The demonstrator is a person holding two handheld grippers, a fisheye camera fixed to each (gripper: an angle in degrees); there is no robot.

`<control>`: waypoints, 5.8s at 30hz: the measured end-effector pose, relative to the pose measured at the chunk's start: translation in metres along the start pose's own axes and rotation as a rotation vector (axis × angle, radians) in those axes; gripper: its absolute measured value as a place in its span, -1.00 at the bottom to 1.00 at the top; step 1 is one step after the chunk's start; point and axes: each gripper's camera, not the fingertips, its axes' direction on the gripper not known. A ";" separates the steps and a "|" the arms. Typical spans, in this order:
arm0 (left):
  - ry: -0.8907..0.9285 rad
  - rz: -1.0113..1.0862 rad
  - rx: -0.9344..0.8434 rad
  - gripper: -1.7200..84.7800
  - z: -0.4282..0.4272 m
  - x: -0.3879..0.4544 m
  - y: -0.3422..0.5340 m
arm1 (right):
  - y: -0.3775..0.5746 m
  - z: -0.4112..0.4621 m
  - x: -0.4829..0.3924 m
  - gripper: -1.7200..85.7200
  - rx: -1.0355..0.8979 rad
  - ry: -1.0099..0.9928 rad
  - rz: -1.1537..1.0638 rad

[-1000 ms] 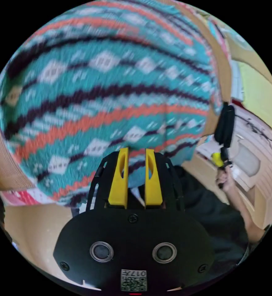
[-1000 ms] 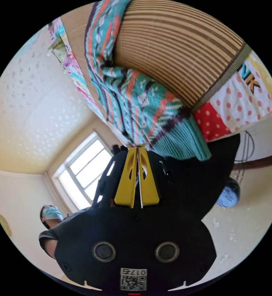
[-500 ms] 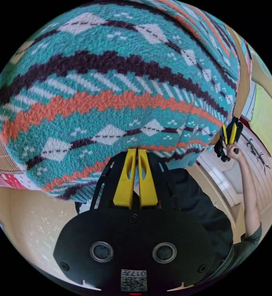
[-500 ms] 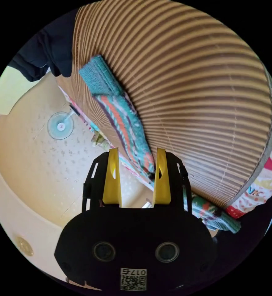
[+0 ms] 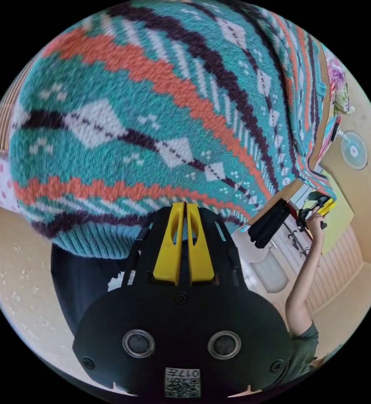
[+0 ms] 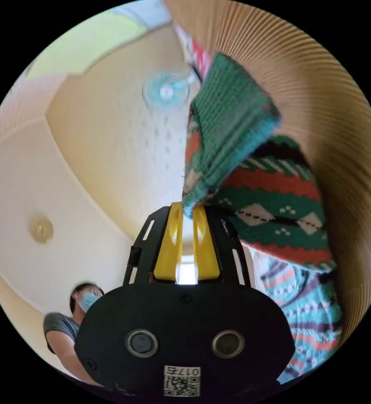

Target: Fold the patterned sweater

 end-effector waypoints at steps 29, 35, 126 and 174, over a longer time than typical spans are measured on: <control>-0.173 0.257 -0.007 -0.64 -0.076 -0.190 0.068 | 0.308 -0.049 0.103 -0.56 -0.799 1.373 0.182; -0.038 0.224 -0.057 -0.82 -0.076 -0.215 0.063 | 0.333 -0.036 0.160 -0.65 -0.843 1.320 0.370; 0.028 0.576 -0.024 -0.42 0.061 0.055 0.087 | -0.012 0.008 0.100 -0.32 -0.721 0.936 0.172; -0.231 0.038 0.019 -0.76 -0.248 -0.330 0.147 | 0.225 0.463 0.329 -0.61 -1.077 0.943 0.295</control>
